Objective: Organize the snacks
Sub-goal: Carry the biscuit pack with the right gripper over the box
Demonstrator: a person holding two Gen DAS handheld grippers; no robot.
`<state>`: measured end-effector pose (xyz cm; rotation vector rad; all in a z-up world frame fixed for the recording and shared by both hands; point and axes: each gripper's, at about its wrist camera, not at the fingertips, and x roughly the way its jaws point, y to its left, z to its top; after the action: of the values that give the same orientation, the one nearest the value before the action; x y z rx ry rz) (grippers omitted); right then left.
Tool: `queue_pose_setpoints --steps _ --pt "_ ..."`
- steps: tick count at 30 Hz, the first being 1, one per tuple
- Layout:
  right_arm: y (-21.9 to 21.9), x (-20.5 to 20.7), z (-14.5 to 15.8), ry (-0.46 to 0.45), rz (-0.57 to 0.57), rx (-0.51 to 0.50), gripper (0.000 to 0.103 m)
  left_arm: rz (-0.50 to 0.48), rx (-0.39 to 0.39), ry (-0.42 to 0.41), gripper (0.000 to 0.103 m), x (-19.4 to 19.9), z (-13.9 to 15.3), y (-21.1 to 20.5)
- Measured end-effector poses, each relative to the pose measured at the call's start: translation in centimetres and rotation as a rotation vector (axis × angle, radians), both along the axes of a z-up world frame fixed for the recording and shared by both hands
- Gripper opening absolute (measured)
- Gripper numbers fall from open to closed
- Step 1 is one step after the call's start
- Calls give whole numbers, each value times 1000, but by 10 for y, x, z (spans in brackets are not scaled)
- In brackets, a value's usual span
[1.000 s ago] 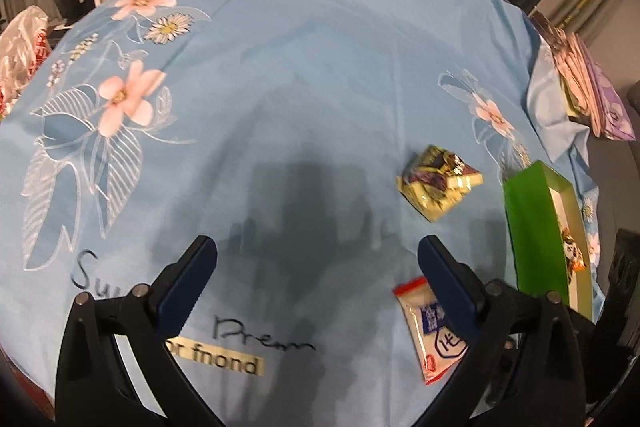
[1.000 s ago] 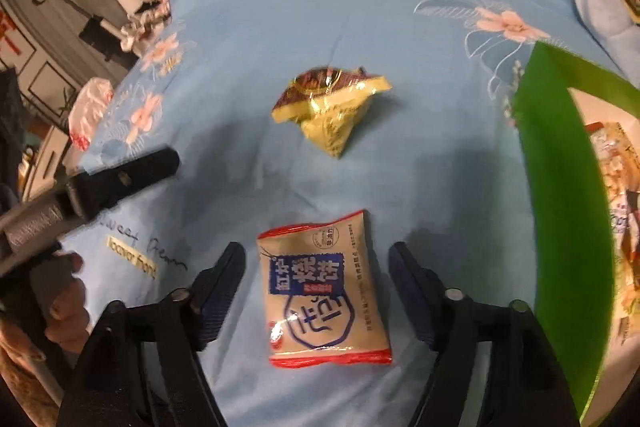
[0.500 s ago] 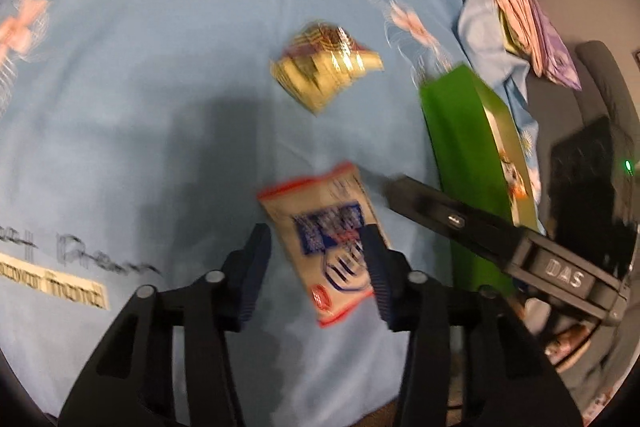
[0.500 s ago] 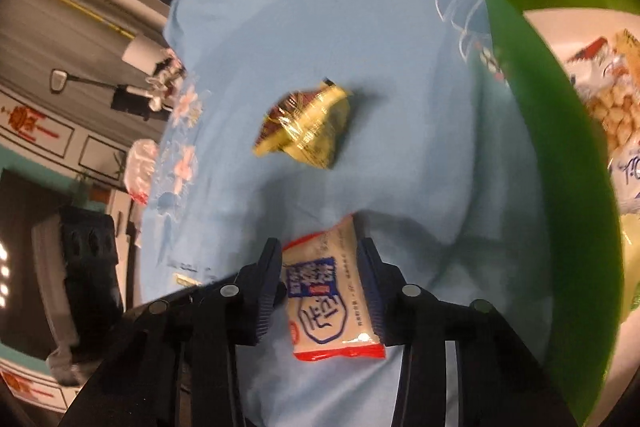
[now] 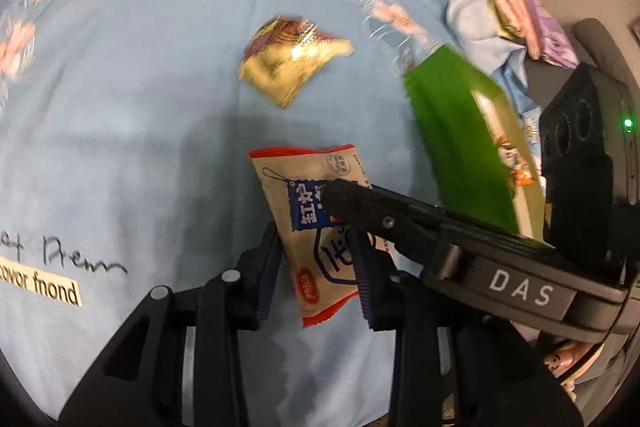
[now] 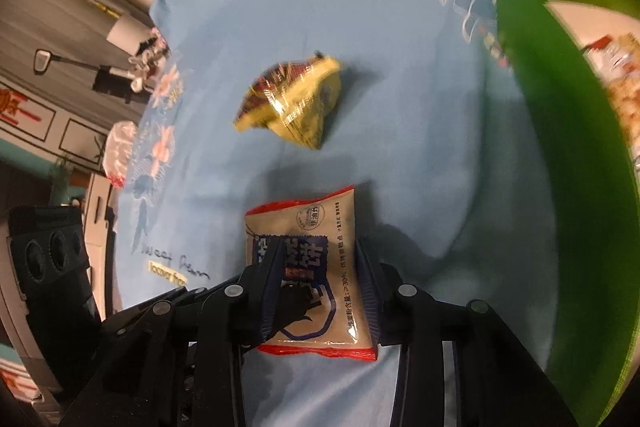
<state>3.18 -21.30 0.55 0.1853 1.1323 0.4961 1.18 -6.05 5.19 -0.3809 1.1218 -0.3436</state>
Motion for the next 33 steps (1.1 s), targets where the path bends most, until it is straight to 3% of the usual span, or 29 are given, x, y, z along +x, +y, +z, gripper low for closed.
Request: queue_pose_setpoints --steps 10,17,25,33 --pt "-39 -25 64 -199 -81 74 39 -74 -4 -228 32 -8 52 -43" --pt "-91 -40 94 -305 -208 79 39 -181 -49 -302 32 2 69 -95" --pt "-150 -48 106 -341 -345 80 39 -288 -88 -313 32 11 71 -148" --pt "-180 -45 98 -306 -423 72 39 -354 -103 -266 32 20 60 -180"
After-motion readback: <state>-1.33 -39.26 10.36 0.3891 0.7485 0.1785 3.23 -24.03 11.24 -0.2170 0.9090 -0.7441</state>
